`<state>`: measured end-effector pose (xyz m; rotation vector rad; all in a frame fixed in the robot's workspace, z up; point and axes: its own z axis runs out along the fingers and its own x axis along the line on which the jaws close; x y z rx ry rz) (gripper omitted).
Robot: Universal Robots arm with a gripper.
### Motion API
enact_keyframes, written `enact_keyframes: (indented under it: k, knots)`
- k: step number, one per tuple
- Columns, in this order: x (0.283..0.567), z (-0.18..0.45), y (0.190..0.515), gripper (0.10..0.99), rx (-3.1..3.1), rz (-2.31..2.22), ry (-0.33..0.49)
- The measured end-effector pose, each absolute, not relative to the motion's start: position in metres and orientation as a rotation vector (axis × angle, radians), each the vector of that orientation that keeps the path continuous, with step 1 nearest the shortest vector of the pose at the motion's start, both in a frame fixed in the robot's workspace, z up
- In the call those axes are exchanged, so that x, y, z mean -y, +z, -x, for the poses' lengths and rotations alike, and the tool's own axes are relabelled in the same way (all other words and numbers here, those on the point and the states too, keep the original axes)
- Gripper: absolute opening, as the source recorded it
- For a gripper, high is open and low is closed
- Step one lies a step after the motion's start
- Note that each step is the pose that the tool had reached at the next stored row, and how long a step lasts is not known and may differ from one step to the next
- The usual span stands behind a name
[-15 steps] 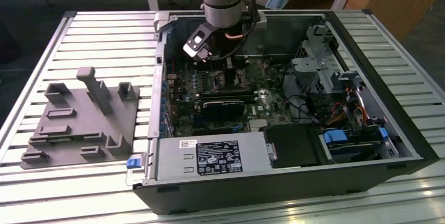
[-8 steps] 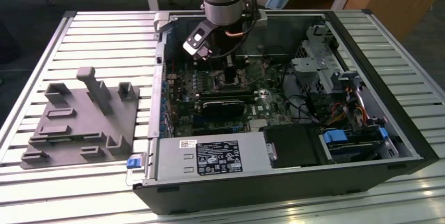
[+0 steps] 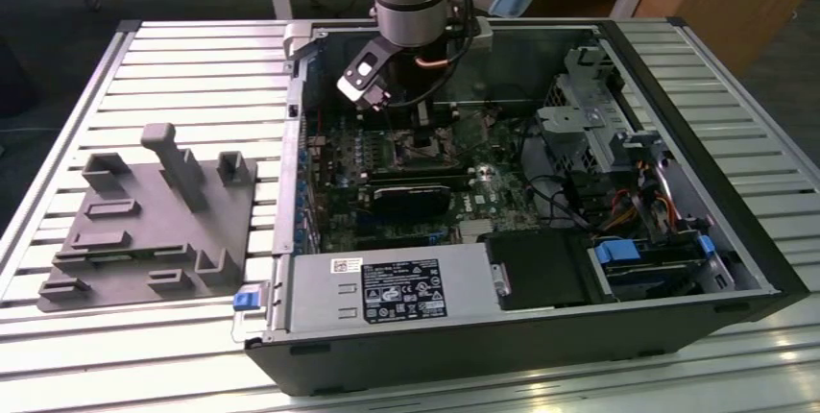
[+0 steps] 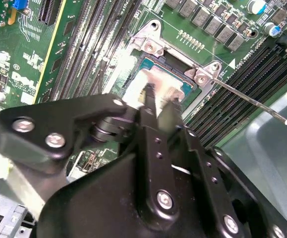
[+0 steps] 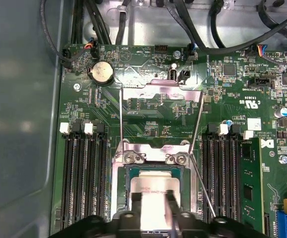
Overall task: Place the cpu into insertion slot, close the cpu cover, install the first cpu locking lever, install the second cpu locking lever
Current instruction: 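Place the cpu into insertion slot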
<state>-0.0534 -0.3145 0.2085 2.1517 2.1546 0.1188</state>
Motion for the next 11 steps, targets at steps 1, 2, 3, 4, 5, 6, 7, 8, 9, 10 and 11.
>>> enact_keyframes:
  k: [1, 2, 3, 4, 5, 6, 7, 8, 9, 10, 11]
  knots:
    - [0.3145, 0.0534, 0.2085, 0.29, -2.155, -2.152, 0.119]
    - [0.3145, 0.0534, 0.2085, 0.29, -2.155, -2.152, 0.119]
    - [0.3145, 0.0534, 0.2085, 0.231, -2.155, -2.152, 0.119]
    - [0.3145, 0.0534, 0.2085, 0.173, -2.155, -2.152, 0.119]
    - [0.3145, 0.0534, 0.2086, 0.114, -2.155, -2.152, 0.119]
    - [0.3145, 0.0534, 0.2086, 0.114, -2.155, -2.152, 0.119]
    - [0.3145, 0.0534, 0.2086, 0.106, -2.155, -2.152, 0.119]
    - [0.3145, 0.0534, 0.2086, 0.106, -2.155, -2.152, 0.119]
    - [0.3145, 0.0534, 0.2086, 0.106, -2.155, -2.152, 0.119]
    - [0.3145, 0.0534, 0.2086, 0.106, -2.155, -2.152, 0.118]
    - [0.3145, 0.0531, 0.2086, 0.106, -2.157, -2.154, 0.114]
